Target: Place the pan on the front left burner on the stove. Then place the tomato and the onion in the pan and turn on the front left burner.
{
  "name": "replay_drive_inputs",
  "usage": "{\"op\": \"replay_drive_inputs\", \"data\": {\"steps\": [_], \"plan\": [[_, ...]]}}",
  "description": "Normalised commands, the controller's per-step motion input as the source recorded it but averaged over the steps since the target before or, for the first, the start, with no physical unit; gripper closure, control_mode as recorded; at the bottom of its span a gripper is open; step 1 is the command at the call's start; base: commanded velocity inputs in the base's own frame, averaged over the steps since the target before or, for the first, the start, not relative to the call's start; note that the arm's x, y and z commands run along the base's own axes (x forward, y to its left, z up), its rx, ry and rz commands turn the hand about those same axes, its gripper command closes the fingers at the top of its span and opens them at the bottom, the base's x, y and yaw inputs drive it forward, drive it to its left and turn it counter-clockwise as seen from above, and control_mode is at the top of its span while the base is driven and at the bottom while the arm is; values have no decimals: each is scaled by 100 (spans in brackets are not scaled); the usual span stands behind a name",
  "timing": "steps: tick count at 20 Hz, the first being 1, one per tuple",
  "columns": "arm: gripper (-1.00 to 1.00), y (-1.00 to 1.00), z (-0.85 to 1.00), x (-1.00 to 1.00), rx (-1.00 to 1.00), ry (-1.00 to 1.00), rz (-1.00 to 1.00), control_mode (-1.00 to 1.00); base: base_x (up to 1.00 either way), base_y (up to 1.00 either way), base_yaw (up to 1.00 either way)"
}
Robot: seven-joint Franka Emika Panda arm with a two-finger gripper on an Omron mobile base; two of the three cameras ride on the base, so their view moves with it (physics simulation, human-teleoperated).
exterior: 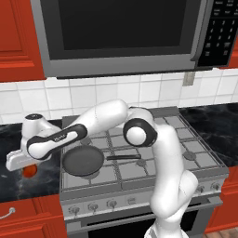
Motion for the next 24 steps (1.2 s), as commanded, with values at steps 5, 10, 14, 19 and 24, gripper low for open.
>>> {"op": "replay_drive_inputs", "data": {"steps": [5,10,14,19,24], "plan": [[100,-2,44,0,0,0,-1,-100,0,0,0],[100,-28,47,0,0,0,-4,-100,0,0,0],[100,-47,29,0,0,-1,-3,-100,0,0,0],[100,-68,11,2,0,0,-3,-100,0,0,0],[100,-71,9,1,0,-1,0,-100,0,0,0]]}}
